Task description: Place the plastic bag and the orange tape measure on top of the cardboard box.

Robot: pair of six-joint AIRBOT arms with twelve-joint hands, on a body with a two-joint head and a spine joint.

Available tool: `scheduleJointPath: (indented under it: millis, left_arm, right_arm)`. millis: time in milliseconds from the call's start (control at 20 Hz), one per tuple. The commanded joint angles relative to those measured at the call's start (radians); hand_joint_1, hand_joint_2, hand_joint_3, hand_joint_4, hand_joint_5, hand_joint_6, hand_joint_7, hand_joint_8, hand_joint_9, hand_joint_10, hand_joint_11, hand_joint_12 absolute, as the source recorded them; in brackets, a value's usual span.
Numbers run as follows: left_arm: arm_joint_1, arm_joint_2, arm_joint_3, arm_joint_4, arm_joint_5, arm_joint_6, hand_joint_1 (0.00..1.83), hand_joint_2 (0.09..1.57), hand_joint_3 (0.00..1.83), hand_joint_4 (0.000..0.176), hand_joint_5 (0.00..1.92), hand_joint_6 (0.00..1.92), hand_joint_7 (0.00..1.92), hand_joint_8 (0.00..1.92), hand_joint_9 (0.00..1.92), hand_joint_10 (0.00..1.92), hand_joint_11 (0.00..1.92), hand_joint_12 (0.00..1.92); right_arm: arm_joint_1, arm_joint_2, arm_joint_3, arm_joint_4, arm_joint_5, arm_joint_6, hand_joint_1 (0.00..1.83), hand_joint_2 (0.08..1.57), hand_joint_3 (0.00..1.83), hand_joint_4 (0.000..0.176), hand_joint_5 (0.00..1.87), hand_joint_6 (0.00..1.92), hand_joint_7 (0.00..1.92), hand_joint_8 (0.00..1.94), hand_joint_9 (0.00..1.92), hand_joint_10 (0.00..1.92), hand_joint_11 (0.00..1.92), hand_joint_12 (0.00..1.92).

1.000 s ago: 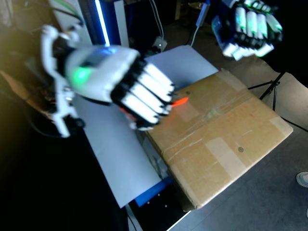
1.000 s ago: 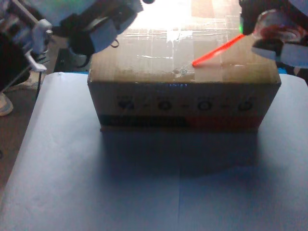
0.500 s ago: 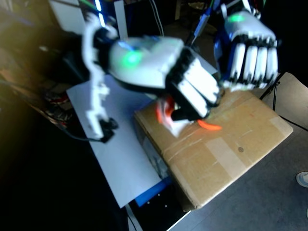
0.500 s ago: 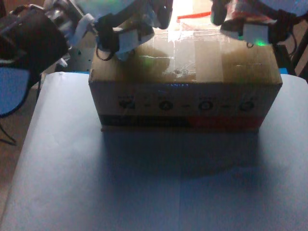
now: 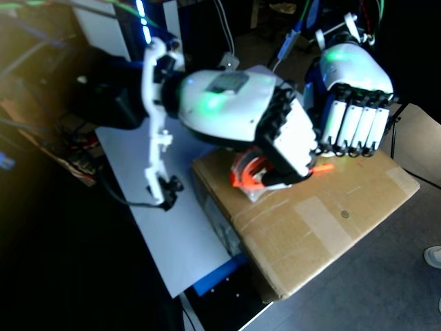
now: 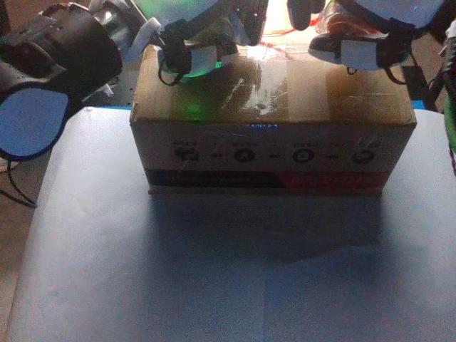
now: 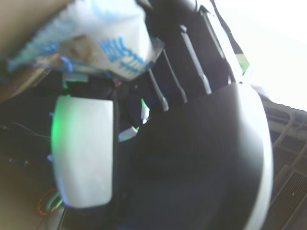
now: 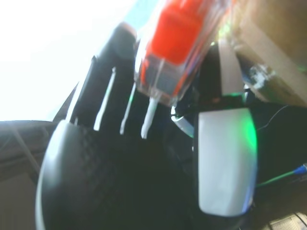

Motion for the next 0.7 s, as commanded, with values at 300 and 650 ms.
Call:
scheduleJointPath:
  millis: [300,650]
  left_arm:
    - [-0.019,-0.008,0.012,0.011,0.096,0.002,1.13,0.98,0.0,0.0,0.67,0.1,0.69,0.1,0.52,0.53,0.21,1.49]
    - [-0.018,-0.005,0.008,0.011,0.096,0.002,0.95,0.93,0.0,0.0,0.43,0.0,0.33,0.0,0.17,0.29,0.0,1.26]
  right_arm:
    - [0.021,-0.007,0.004,-0.034,-0.118,-0.005,0.91,1.02,0.0,0.0,0.42,0.85,0.5,0.7,0.5,1.04,0.39,1.78]
    - [0.027,-0.006,-0.002,-0.034,-0.123,-0.005,0.65,0.97,0.0,0.0,0.26,0.19,0.34,0.05,0.08,0.68,0.0,1.64]
